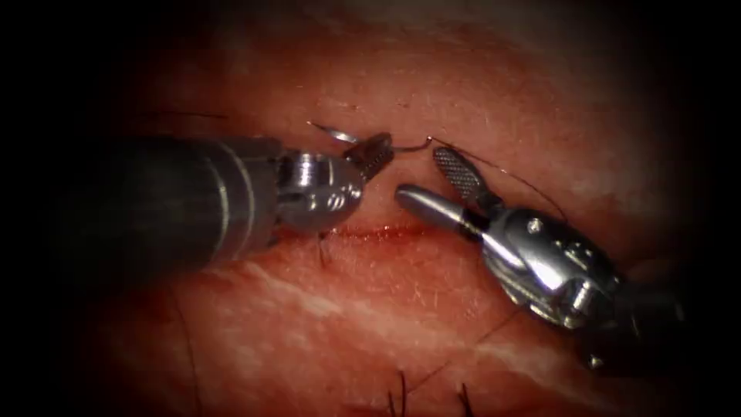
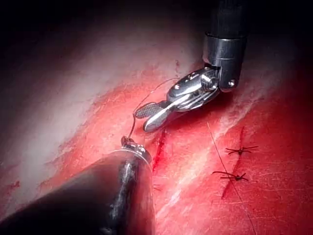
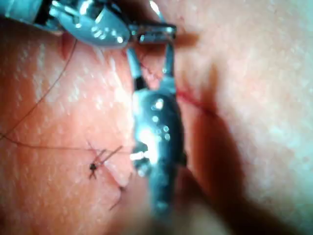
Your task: Wound Closure
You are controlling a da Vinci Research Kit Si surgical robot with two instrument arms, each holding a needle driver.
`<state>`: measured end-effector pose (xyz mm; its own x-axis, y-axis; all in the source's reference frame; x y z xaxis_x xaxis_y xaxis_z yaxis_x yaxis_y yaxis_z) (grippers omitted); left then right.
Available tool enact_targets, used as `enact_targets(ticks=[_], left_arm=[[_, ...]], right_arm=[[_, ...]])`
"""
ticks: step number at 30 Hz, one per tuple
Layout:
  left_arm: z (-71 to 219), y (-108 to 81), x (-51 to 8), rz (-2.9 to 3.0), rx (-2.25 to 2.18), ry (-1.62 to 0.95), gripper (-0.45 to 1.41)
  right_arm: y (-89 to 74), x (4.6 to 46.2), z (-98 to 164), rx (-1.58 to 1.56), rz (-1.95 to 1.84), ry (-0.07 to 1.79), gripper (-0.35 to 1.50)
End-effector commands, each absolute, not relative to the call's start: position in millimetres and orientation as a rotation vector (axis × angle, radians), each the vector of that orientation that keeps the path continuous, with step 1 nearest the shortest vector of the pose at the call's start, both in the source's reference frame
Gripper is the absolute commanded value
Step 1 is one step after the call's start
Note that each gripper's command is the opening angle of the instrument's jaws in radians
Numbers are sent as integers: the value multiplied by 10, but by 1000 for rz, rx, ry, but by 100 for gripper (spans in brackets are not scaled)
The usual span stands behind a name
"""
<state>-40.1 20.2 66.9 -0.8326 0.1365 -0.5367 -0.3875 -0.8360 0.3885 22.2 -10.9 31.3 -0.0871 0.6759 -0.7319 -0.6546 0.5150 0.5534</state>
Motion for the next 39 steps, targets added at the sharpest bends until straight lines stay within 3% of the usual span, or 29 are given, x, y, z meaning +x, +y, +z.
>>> enact_targets(ticks=[1, 8, 10, 12, 22, 26, 31, 39], left_arm=[[675, 198, -408, 2669, -729, 716, -45], [669, 190, -412, 2669, -743, 711, -45], [668, 190, -412, 2668, -741, 712, -45], [668, 190, -412, 2668, -740, 712, -45], [668, 190, -413, 2669, -760, 705, -42], [663, 191, -412, 2644, -852, 648, 9], [637, 199, -400, 2573, -1095, 216, 26], [572, 226, -384, 2477, -1036, -366, 59]], right_arm=[[-118, 223, 322, 12, 1116, 1230, 39], [-114, 221, 327, -7, 1127, 1238, 31], [-114, 221, 328, -9, 1128, 1240, 9], [-114, 221, 328, -11, 1129, 1239, -35], [-114, 202, 335, -131, 965, 1245, -35], [-112, 190, 336, -161, 907, 1249, -35], [-110, 177, 337, -143, 693, 1239, -35], [-113, 195, 325, -29, 134, 1227, -35]])
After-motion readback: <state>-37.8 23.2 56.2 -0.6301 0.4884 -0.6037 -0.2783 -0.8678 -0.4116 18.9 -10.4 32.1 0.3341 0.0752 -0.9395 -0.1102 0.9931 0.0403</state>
